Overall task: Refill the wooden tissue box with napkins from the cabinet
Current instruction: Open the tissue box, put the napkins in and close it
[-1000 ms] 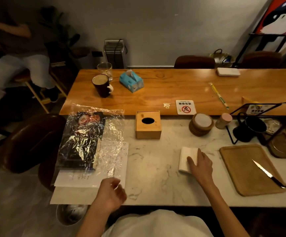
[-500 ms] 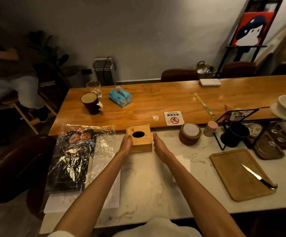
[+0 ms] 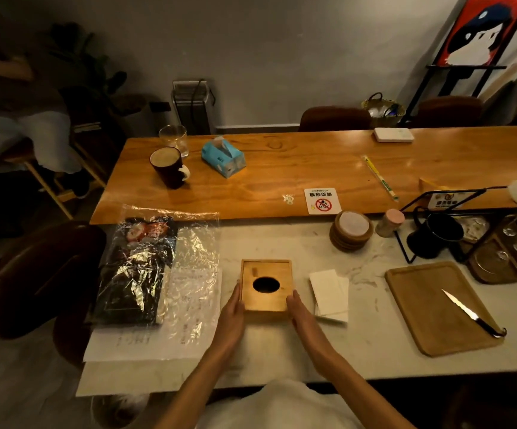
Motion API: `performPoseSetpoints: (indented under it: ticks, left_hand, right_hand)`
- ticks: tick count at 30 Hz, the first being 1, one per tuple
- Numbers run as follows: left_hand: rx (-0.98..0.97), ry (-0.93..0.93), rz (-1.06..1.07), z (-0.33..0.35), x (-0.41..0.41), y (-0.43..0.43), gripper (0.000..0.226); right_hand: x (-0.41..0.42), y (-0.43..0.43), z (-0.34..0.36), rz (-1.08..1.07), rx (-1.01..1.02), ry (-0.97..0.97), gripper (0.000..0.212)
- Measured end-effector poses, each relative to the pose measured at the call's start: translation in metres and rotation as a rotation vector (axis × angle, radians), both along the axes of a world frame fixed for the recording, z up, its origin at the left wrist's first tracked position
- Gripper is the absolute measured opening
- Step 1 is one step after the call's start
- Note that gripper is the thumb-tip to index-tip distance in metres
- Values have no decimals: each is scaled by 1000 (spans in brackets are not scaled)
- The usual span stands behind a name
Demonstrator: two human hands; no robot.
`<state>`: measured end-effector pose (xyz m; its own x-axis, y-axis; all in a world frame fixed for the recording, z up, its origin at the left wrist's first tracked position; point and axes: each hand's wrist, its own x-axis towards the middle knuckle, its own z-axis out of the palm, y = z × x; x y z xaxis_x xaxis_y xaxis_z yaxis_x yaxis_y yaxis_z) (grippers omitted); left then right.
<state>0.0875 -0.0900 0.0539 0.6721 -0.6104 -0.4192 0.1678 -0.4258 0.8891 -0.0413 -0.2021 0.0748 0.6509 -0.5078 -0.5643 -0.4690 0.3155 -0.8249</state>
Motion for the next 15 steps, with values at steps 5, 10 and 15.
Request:
performPoseSetpoints:
  ticks: [5, 10, 15]
  left_hand:
    - [26, -46, 77, -14, -26, 24, 43]
    - [-24, 2, 86, -13, -16, 27, 45]
    - [-27, 30, 86, -13, -9, 31, 42]
  right_hand:
    - [-30, 19, -2, 71, -52, 66, 67]
    - [-35, 12, -15, 299, -551, 118, 76]
    - [-25, -1, -31, 664, -1404, -7, 63]
